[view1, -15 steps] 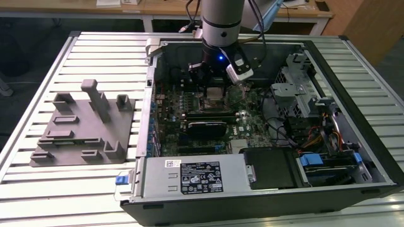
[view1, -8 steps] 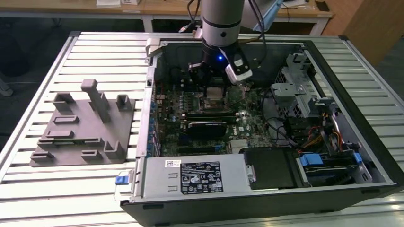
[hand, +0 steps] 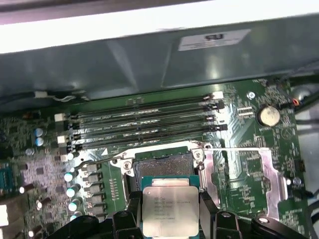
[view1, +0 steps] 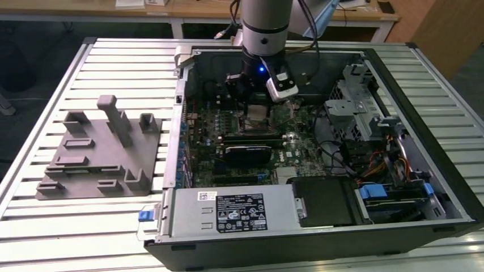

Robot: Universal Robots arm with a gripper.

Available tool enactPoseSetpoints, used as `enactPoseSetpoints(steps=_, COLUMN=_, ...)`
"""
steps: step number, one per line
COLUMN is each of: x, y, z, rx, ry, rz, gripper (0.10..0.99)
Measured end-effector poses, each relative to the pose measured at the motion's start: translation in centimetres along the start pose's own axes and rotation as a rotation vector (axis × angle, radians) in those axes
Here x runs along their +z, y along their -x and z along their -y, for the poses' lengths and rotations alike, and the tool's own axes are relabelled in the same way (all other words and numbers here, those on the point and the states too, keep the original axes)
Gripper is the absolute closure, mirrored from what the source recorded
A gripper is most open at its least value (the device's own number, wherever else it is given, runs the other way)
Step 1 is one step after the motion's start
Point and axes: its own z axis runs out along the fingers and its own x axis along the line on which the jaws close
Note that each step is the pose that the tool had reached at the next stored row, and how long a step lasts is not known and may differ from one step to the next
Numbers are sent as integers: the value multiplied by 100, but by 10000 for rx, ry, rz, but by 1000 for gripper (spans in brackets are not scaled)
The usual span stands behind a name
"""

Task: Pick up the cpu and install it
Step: 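Place the cpu into insertion slot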

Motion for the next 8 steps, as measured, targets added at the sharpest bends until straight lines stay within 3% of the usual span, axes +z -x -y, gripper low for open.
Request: enactPoseSetpoints(steps=8, x=1, y=0, z=0, rx=1044, ry=-31, rz=27, gripper=545)
